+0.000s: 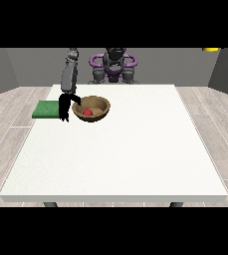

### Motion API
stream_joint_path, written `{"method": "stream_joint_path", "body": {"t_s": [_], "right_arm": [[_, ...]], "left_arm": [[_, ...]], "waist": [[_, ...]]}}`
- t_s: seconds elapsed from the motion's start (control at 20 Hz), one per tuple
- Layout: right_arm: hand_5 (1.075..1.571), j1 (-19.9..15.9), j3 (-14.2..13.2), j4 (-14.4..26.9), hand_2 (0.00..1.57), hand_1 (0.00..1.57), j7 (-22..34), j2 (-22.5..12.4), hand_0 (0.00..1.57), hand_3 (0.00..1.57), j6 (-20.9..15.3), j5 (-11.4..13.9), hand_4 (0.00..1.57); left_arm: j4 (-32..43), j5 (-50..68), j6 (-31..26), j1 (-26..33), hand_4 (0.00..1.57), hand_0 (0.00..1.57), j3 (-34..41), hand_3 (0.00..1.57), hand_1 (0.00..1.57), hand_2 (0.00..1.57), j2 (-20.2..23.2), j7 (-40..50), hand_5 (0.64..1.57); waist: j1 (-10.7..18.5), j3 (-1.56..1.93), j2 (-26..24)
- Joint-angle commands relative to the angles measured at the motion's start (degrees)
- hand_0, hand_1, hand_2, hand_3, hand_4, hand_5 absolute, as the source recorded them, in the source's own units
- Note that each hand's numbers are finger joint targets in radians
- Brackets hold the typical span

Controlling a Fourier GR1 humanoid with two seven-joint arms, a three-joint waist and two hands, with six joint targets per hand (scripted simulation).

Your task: Pick the cup and pour the ball into the bowl, then pick the bowl and place it on the pad

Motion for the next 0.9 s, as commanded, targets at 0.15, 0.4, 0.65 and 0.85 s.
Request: {"method": "stream_joint_path", "body": {"t_s": [0.15,0.4,0.65,0.85], "right_arm": [[1.550,-4.5,1.0,3.0,0.00,0.00,-0.5,4.0,0.00,0.00,-3.8,0.2,0.46],[1.568,-2.6,-0.1,5.3,0.00,0.00,3.9,2.4,0.00,0.00,-8.2,0.2,0.62],[1.471,2.6,1.8,6.3,1.57,1.57,4.6,-1.7,1.57,1.57,-13.0,4.9,0.94],[1.525,4.3,3.5,4.4,1.57,1.57,5.7,-1.4,1.57,1.41,-17.7,6.8,0.92]], "left_arm": [[-1.4,2.4,-2.4,1.3,1.02,0.00,0.7,0.00,0.00,0.00,1.5,-1.0,1.537],[0.0,3.0,-2.1,1.2,1.02,0.00,2.8,0.00,0.00,0.00,3.9,-0.7,1.540],[-0.3,4.9,-2.4,-1.3,1.03,0.00,4.0,0.00,0.00,0.00,5.2,-0.1,1.529],[1.0,5.4,-3.0,0.0,1.11,0.00,4.5,0.00,0.00,0.00,5.1,-0.2,1.519]], "waist": [[1.7,0.63,1.6],[0.2,0.63,2.3],[0.2,0.58,5.3],[1.4,0.43,3.7]]}}
